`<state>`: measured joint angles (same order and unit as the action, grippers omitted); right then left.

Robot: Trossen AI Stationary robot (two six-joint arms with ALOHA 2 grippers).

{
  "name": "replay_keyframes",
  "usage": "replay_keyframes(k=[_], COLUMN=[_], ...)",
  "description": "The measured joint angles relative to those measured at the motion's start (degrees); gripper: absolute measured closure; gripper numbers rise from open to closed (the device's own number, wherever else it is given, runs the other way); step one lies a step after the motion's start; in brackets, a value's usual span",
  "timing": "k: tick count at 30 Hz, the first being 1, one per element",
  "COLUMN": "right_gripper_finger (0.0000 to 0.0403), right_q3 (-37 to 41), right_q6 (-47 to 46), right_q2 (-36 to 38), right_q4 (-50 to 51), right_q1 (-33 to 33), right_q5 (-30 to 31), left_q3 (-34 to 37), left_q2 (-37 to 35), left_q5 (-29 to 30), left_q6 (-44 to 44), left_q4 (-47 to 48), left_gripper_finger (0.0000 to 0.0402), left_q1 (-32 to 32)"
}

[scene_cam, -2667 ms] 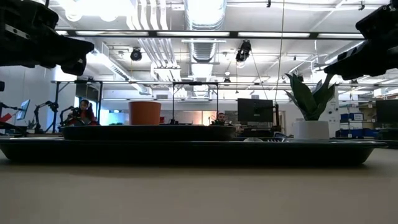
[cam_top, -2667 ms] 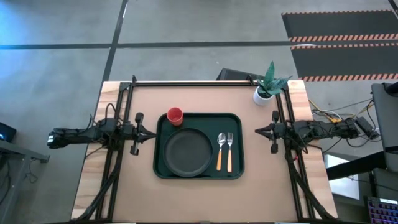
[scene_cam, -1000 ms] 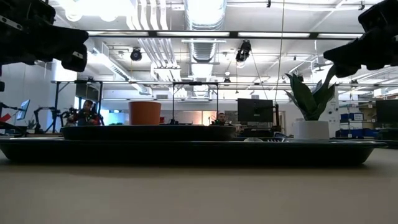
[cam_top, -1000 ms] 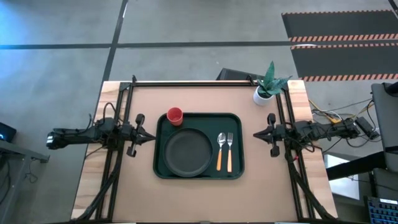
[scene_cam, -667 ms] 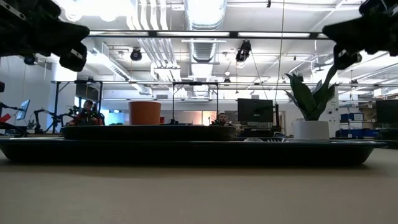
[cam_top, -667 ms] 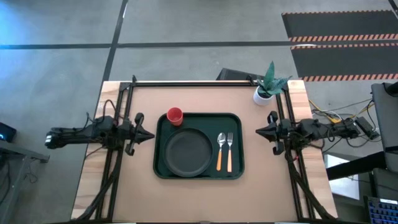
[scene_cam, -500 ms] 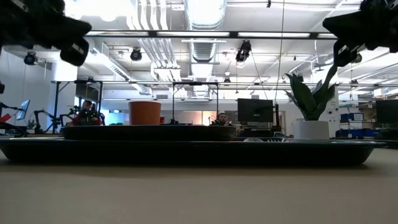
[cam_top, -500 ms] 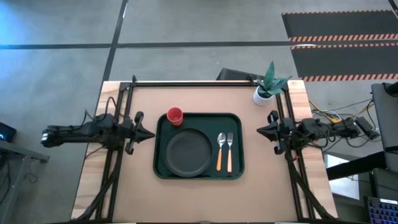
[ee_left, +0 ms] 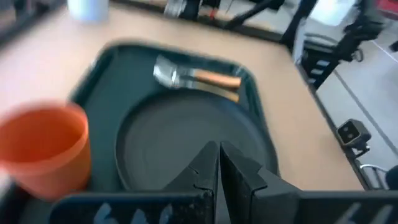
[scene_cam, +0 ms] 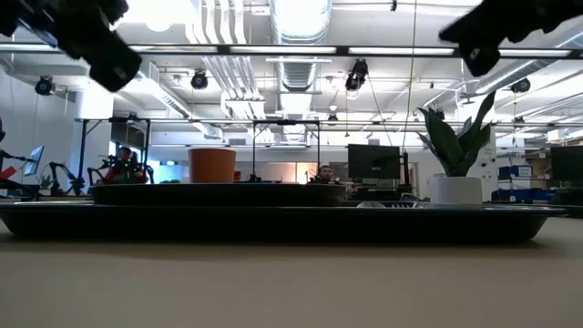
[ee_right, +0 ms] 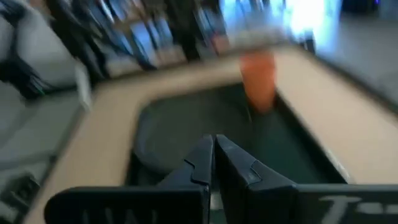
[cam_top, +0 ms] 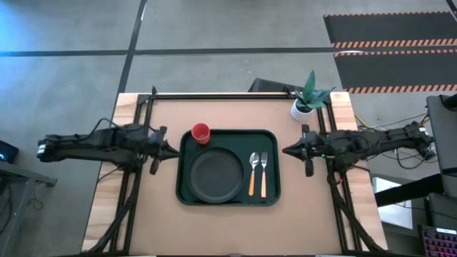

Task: Pick and place plate/cup/fork/spoon on tray
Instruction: Adjust the black tray

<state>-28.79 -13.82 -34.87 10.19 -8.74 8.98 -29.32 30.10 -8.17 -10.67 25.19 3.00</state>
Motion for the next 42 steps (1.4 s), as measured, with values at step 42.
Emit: replay_keyframes(k=[42], right_gripper_finger=[0.0394], right_q3=[0.27], right_q6=[-23.83], right_q2=[-11.38], right_q4=[20.46], right_q1=[1.65], right_q5=[-3.66], left_q3=[4.31], left_q2=[20.76], left_q5=[5.36], left_q6=[-23.35], left_q4=[21.33], left_gripper_finger=[0.0402], left_q1=[0.0])
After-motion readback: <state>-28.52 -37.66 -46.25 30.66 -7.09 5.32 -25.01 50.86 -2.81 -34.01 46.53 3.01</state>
